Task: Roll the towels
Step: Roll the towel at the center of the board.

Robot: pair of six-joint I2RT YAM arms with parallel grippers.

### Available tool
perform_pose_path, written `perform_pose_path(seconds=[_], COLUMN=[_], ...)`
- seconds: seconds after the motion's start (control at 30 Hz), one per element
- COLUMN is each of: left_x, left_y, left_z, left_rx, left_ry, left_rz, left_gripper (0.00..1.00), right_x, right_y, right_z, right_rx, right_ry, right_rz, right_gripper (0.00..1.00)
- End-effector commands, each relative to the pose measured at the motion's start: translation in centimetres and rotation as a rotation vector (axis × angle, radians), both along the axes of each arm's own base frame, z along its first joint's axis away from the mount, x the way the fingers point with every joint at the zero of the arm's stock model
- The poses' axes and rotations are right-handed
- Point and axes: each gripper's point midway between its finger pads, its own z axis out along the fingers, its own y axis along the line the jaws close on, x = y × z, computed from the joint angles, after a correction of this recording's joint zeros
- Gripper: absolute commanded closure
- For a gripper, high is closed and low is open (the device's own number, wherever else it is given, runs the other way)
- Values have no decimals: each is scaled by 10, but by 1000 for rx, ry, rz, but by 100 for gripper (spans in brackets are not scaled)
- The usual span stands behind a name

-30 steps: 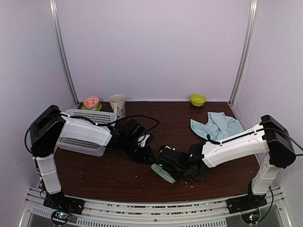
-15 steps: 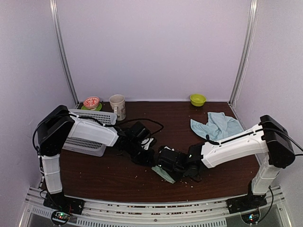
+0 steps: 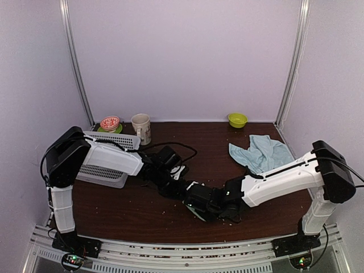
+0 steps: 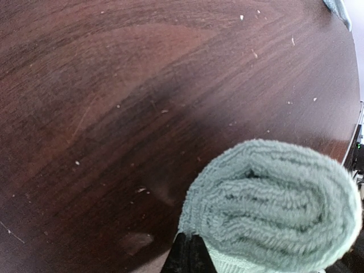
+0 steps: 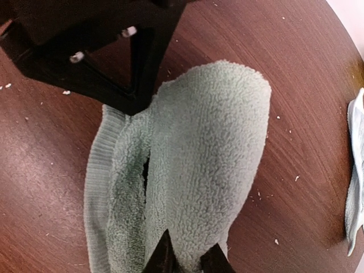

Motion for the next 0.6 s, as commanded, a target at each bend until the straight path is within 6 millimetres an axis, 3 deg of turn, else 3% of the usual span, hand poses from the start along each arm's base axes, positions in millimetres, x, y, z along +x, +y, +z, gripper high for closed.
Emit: perform_pose_path(seconds=[0.0,0.43,0.57], left_x=[0,-4,-8], left_y=[-4,12,18], left_z=[-1,10,18], left_rx=[-2,27,29], left_ry=[-4,-36,-47], left_rz=[-10,-11,-16], left_gripper=[100,100,90], right_x=[-15,-36,-37], right_y=[16,32,32], right_z=[4,-3,-7], right_rx=[65,100,82], right_ry=[33,123,132], right_rz=[76,198,208], right_gripper=[83,69,69])
